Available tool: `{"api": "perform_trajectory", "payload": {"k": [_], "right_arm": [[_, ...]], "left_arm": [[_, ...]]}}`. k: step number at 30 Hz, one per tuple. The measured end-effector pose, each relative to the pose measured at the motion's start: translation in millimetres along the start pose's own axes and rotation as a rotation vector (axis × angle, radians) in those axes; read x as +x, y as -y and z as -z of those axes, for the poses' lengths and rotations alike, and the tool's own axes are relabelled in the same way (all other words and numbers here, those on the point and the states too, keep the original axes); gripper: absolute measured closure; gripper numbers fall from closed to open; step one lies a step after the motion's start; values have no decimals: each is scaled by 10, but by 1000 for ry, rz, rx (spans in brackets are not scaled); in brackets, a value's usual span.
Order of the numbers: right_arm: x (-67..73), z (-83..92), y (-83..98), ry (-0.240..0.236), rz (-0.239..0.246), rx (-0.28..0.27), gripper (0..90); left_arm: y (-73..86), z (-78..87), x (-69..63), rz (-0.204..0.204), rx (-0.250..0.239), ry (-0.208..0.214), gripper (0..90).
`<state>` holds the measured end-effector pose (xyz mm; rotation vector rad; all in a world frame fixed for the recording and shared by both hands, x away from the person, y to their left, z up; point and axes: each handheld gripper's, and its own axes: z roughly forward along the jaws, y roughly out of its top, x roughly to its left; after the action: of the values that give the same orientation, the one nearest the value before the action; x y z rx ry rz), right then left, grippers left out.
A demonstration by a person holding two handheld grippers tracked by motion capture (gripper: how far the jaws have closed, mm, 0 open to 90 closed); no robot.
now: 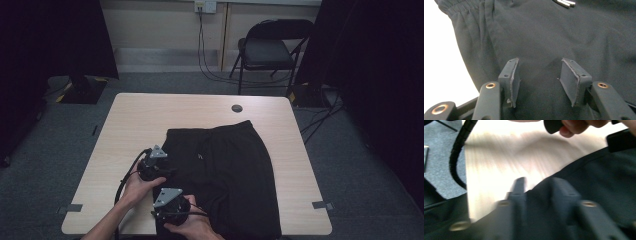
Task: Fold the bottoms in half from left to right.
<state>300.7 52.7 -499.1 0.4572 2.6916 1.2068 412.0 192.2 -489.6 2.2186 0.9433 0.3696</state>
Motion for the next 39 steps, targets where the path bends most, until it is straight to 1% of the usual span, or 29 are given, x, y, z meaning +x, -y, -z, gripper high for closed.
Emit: {"api": "perform_trajectory", "payload": {"k": [2, 3, 4, 5, 6, 7, 8, 9, 10, 12, 14, 15, 16, 17, 18, 19, 20, 21, 22, 24, 26, 30, 33, 34, 35, 36, 37, 38, 39], "right_arm": [[-14, 8, 6, 10, 4, 2, 859], [-42, 45, 11, 42, 16, 9, 892], [-42, 45, 11, 42, 16, 9, 892], [-92, 135, 21, 55, 6, -7, 897], [-92, 135, 21, 55, 6, -7, 897], [-169, 281, 28, 78, -5, -27, 899], [-169, 281, 28, 78, -5, -27, 899], [-200, 345, 36, 86, -13, -32, 899], [-260, 450, 62, 105, -9, -37, 900], [-350, 585, 144, 150, 9, -20, 900], [-446, 647, 293, 176, -1, 18, 900], [-468, 649, 345, 184, -7, 31, 900], [-487, 638, 411, 183, -16, 44, 900], [-489, 615, 507, 172, -39, 37, 899], [-489, 615, 507, 172, -39, 37, 899], [-485, 611, 500, 165, -48, 31, 861], [-485, 611, 500, 165, -48, 31, 861], [-492, 606, 489, 159, -52, 31, 791], [-501, 599, 466, 175, -59, 28, 683], [-518, 588, 441, 168, -78, 11, 563], [-538, 567, 419, 176, -99, -9, 515], [-591, 523, 414, 184, -138, -37, 497], [-635, 503, 417, 200, -175, -33, 545], [-643, 488, 424, 183, -177, -23, 585], [-604, 474, 443, 170, -163, -18, 640], [-582, 480, 441, 161, -163, -16, 684], [-582, 480, 441, 161, -163, -16, 684], [-554, 488, 439, 148, -157, -16, 694], [-511, 498, 437, 141, -139, -12, 692]], "left_arm": [[-15, 24, 4, 6, -20, 2, 484], [-24, 43, 7, 8, -36, -2, 480], [-34, 63, 7, 11, -49, 0, 480], [-43, 85, 10, 11, -62, -3, 476], [-47, 98, 9, 15, -70, -2, 476], [-54, 117, 10, 20, -84, 1, 467], [-56, 130, 9, 24, -92, 3, 467], [-57, 144, 7, 30, -104, 3, 467], [-57, 147, 3, 35, -107, 3, 464], [-58, 137, -9, 24, -105, 6, 460], [-61, 104, -36, 12, -85, 5, 458], [-61, 76, -55, 6, -77, 11, 457], [-61, 44, -76, -10, -65, 22, 454], [-58, 13, -108, -25, -48, 24, 452], [-56, -9, -125, -44, -38, 18, 452], [-45, -40, -152, -47, -19, 15, 459], [-36, -60, -160, -49, -10, 12, 459], [-23, -63, -154, -46, -20, 14, 461], [-22, -62, -153, -45, -20, 15, 467], [-18, -60, -153, -46, -22, 14, 467], [-17, -59, -157, -48, -23, 12, 472], [-10, -63, -151, -40, -31, 18, 472], [-11, -60, -143, -42, -26, 16, 471], [-13, -59, -138, -42, -24, 15, 468], [-21, -54, -133, -37, -18, 15, 467], [-28, -46, -123, -38, -13, 5, 466], [-36, -27, -94, -35, -12, 2, 466], [-57, 21, -30, -32, -34, 15, 459], [-66, 72, 21, -26, -71, 13, 458]]}}
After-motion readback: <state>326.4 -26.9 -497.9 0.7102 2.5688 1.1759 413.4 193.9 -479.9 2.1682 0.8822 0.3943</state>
